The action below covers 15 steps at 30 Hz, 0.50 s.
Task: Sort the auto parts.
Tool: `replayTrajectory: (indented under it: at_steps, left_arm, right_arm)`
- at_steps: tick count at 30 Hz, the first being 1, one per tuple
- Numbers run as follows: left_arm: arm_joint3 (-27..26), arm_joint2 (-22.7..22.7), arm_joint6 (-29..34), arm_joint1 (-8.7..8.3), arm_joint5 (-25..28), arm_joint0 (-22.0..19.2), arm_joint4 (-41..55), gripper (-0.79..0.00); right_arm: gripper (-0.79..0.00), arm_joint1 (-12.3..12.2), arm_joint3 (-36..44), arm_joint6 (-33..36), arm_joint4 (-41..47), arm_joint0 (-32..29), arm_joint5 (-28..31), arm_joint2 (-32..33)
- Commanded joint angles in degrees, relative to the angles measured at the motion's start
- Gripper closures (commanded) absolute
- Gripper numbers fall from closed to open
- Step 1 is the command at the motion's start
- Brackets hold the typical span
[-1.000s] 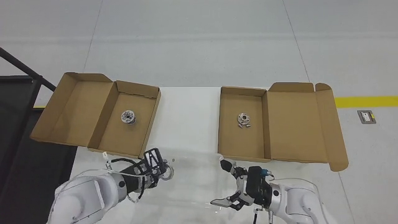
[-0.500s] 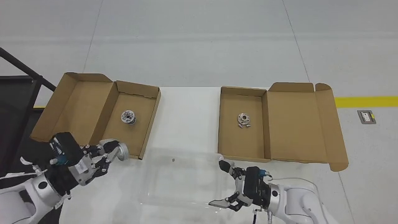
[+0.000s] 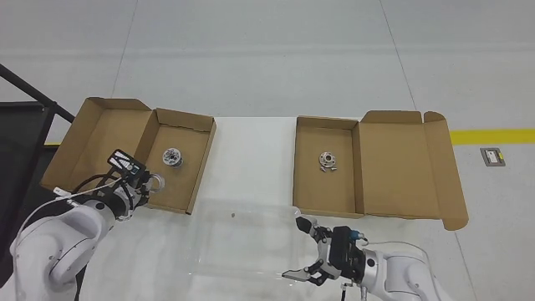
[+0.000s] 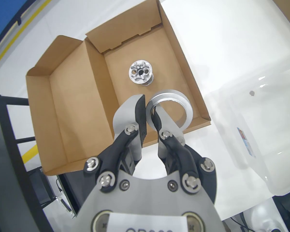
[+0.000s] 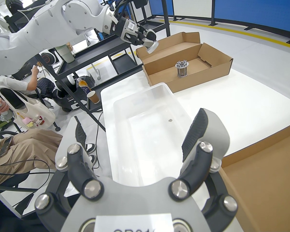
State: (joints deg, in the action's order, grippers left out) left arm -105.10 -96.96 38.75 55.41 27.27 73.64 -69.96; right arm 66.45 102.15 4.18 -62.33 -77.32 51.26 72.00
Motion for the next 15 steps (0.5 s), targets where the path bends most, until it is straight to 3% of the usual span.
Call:
replayTrajectory:
  at_steps: [1,8,15]
  left_arm:
    - [-0.16,-0.14,-0.08,0.0,-0.1,0.17,0.01,0.0]
    - [1.68,0.49,-0.26,0.11,-1.25,-0.11,0.68,0.0]
    - [13.18,11.09,2.3,1.2,-5.98,-8.67,-2.27,0.0]
  right_arm:
    - [-0.785,0.0,-0.01,0.01,0.02,0.01,0.01,0.0]
    - [-0.785,0.0,-0.01,0.01,0.02,0.01,0.01,0.0]
    - [-0.785,0.0,-0.01,0.01,0.02,0.01,0.01,0.0]
